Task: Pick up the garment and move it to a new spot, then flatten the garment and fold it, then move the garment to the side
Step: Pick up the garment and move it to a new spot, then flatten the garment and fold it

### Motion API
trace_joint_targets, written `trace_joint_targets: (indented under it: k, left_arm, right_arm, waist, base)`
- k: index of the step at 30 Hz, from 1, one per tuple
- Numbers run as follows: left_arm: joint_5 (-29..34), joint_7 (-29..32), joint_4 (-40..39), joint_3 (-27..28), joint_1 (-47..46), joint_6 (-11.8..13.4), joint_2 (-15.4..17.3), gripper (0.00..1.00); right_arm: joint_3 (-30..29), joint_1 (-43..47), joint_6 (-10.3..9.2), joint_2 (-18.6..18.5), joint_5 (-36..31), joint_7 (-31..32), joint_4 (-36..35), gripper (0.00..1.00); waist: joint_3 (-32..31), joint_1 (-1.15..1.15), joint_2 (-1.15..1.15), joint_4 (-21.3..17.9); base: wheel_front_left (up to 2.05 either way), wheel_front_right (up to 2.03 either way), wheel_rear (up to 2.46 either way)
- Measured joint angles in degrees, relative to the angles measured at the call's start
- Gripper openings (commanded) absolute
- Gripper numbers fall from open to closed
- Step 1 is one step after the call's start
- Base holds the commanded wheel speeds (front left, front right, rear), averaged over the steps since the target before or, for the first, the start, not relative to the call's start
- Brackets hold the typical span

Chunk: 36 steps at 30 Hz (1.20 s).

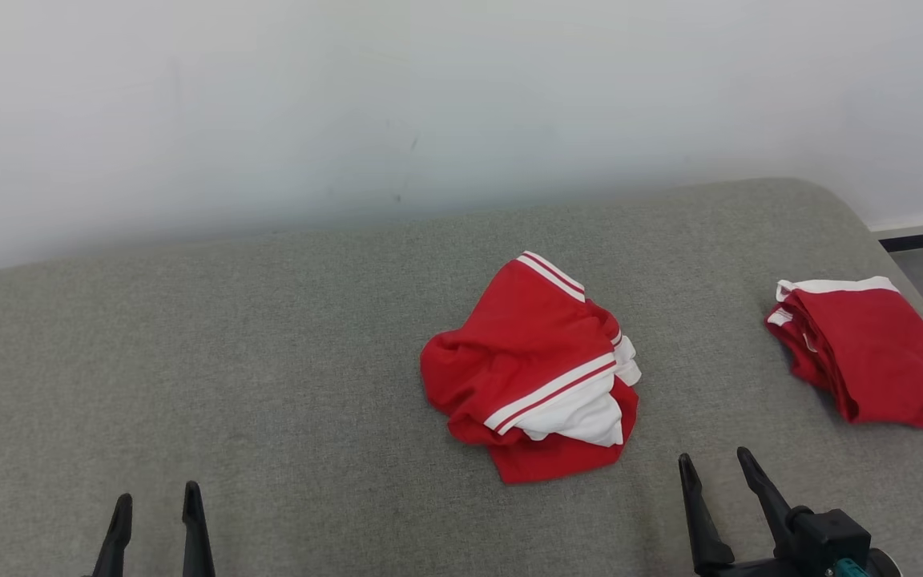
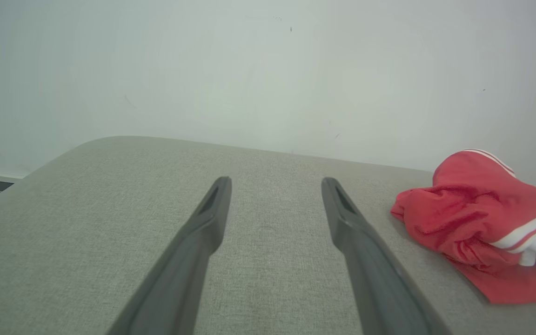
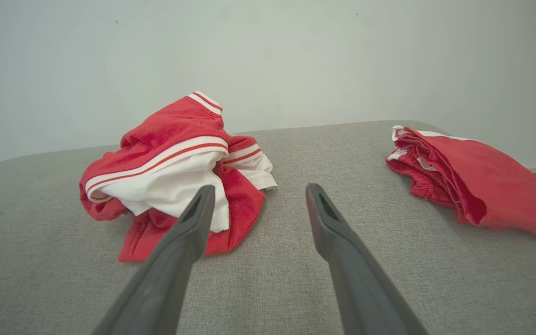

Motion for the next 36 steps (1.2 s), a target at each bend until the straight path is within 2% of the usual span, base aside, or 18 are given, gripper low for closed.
trace_joint_targets:
  k: [13, 24, 28, 33, 36]
  left_arm:
    - [4.41, -0.02, -0.89, 2.56, 1.54, -3.61, -2.19, 1.0]
    - [5.33, -0.02, -0.48, 3.38, 1.53, -4.61, -3.46, 1.0]
    - [5.33, -0.02, -0.4, 3.43, 1.31, -4.77, -3.69, 1.0]
    - [5.41, -0.03, -0.48, 3.04, 0.68, -5.2, -3.91, 1.0]
    - [5.52, -0.03, -0.57, 2.9, -0.2, -5.54, -3.96, 1.0]
  right_arm:
    - [0.01, 0.34, 0.0, 0.78, -0.01, -0.35, 0.73, 1.0]
    - [1.76, -2.98, 0.0, 0.48, 0.03, 1.23, 0.88, 1.0]
    - [3.25, -8.87, 0.0, -1.02, 3.77, 7.45, 2.61, 1.0]
    - [6.89, -17.89, 0.0, -3.65, 11.13, 21.26, 7.36, 1.0]
    - [7.16, -23.38, -0.01, -5.47, 15.1, 27.25, 9.77, 1.0]
  waist:
    - [0.16, 0.0, 0.0, 1.06]
    - [0.45, 0.0, 0.0, 1.44]
    - [1.14, 0.01, 0.0, 1.66]
    - [2.18, 0.01, 0.0, 2.35]
    - [3.11, 0.01, 0.0, 2.98]
  base:
    - [0.0, 0.0, 0.0]
    - [0.0, 0.0, 0.0]
    - [0.0, 0.0, 0.0]
    - [0.0, 0.0, 0.0]
    - [0.0, 0.0, 0.0]
